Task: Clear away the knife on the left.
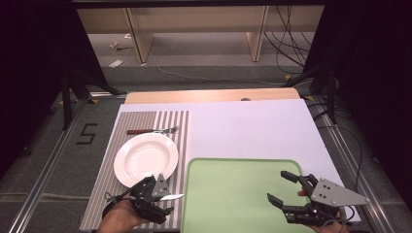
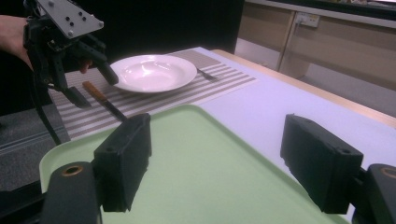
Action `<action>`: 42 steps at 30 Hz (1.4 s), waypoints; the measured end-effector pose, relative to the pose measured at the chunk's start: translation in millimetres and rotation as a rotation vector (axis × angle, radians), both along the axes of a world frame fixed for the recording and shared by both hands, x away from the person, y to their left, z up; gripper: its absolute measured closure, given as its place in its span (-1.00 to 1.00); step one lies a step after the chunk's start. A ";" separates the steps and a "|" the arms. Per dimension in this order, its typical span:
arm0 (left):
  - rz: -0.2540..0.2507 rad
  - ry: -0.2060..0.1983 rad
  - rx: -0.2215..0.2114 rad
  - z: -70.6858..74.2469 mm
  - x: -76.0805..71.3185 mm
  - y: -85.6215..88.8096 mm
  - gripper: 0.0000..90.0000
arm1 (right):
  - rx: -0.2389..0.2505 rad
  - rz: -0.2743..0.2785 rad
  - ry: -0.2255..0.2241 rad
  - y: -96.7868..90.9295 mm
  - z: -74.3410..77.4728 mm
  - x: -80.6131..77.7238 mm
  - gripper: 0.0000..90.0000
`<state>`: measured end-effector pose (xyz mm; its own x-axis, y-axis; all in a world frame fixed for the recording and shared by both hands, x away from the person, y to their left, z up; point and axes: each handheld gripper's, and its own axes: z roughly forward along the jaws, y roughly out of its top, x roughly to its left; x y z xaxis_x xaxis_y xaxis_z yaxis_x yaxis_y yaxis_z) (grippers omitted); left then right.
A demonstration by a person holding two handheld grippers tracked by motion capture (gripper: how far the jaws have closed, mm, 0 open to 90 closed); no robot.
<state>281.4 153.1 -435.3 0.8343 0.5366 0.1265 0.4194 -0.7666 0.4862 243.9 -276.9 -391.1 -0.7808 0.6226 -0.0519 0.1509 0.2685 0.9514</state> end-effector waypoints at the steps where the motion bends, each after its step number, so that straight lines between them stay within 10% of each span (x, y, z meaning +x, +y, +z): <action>1: 0.004 0.006 0.006 -1.3 -0.7 1.6 -0.48 | 0.003 0.000 -0.001 -0.3 0.3 0.0 -0.43; 16: 0.062 0.058 0.100 -13.9 -6.1 20.1 -0.48 | -0.003 0.001 0.004 0.1 0.1 0.2 -0.43; 42: 0.282 0.169 0.136 -27.6 14.2 43.9 -0.38 | -0.005 0.006 0.009 1.1 -0.2 0.1 -0.43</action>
<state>295.5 197.0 -462.9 0.6709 0.7366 0.0854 0.6895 -0.6621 0.2937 244.0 -275.8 -391.3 -0.7849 0.6178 -0.0477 0.1582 0.2742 0.9486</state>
